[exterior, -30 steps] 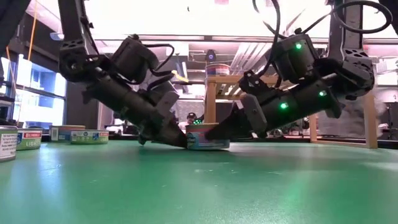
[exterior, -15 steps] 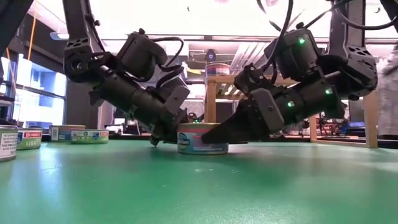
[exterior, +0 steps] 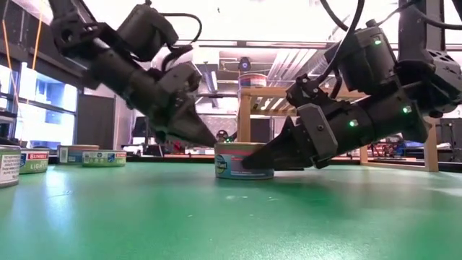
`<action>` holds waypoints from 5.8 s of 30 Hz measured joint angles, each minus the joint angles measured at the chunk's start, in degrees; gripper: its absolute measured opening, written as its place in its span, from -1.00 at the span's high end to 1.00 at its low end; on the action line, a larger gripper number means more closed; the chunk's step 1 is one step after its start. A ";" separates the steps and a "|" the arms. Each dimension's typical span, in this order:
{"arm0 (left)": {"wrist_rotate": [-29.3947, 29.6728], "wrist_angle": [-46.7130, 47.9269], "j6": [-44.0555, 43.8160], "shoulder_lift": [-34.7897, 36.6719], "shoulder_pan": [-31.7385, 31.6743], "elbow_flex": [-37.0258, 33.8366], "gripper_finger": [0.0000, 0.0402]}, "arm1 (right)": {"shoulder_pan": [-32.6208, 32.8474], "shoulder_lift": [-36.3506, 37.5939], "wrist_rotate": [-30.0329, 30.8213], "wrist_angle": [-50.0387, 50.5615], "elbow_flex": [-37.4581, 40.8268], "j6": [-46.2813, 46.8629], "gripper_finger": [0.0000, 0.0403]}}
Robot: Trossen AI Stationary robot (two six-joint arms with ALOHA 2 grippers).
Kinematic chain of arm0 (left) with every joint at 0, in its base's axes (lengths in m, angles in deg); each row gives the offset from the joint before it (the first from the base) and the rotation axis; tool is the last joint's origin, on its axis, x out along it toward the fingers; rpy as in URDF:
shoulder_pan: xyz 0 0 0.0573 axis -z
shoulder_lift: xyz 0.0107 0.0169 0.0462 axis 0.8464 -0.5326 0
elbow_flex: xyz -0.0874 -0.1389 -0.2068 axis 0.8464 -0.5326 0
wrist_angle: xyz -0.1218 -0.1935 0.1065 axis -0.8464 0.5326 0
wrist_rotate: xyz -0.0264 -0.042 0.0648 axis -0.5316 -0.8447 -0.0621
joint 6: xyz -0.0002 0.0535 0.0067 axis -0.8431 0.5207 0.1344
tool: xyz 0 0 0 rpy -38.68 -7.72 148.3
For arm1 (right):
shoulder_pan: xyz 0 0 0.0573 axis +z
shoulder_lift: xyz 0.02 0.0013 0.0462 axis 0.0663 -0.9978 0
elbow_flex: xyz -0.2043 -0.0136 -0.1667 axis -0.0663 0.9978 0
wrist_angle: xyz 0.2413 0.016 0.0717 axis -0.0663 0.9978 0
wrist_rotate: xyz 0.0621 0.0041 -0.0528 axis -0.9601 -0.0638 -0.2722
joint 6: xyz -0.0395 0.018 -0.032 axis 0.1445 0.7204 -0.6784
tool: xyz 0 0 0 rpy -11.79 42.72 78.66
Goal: Stack canned seafood by type on shelf
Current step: Put the blue pink tuna can on the shelf aligned with the stacked blue pink tuna cans
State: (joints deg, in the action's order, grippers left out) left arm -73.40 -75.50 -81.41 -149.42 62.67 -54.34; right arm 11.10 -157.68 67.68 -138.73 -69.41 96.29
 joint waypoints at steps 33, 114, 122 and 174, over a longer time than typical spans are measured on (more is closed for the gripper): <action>5.73 -2.06 -2.28 -2.80 6.96 -0.13 1.00 | 0.49 11.01 -10.47 12.11 4.15 0.18 -0.78; 16.00 6.78 -6.32 -3.05 8.39 0.04 1.00 | -36.66 37.06 -14.24 61.42 -22.53 -19.10 -0.91; 16.44 6.76 -6.30 -3.05 8.39 0.04 1.00 | -37.16 36.10 -16.14 61.62 -22.53 -19.18 -0.93; 15.71 3.48 -6.45 -3.05 8.30 0.07 1.00 | -39.28 38.99 -18.92 67.24 -22.56 -24.10 -0.99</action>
State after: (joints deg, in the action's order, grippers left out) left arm -57.68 -72.02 -87.85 -152.47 70.97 -54.28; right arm -28.18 -118.69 48.76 -71.49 -91.96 72.19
